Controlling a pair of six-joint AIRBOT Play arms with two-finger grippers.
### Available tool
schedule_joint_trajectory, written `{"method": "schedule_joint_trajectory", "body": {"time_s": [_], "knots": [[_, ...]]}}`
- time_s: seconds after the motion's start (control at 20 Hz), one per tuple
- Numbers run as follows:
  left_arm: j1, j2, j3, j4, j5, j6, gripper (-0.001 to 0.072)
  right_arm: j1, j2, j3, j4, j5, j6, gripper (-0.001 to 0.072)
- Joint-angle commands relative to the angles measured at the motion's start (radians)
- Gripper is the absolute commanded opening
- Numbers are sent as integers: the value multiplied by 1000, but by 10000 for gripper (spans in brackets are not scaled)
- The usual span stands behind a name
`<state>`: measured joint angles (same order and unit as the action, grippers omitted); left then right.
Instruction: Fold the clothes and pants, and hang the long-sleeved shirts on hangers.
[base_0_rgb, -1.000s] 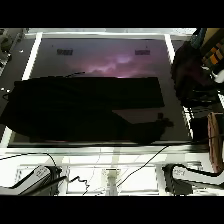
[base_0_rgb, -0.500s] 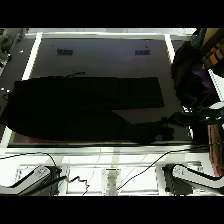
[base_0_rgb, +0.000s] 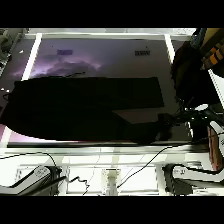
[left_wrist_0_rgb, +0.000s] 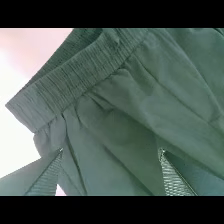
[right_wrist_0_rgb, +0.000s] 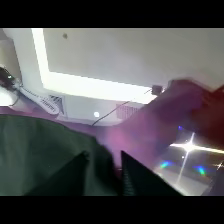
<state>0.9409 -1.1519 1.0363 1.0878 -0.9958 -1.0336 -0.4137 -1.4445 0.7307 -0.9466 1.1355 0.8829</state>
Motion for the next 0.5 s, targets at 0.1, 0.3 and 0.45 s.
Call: {"method": "schedule_joint_trajectory", "body": {"time_s": [0.1,0.3,0.45], "knots": [[0,-1,0,-1,-20,-11,685,7,-17,21,4,-36,-78,7],[0,-1,0,-89,-18,-29,685,7,8,185,30,-31,-74,7],[0,-1,0,-154,-18,-29,685,7,52,328,54,-25,-73,7]]}}
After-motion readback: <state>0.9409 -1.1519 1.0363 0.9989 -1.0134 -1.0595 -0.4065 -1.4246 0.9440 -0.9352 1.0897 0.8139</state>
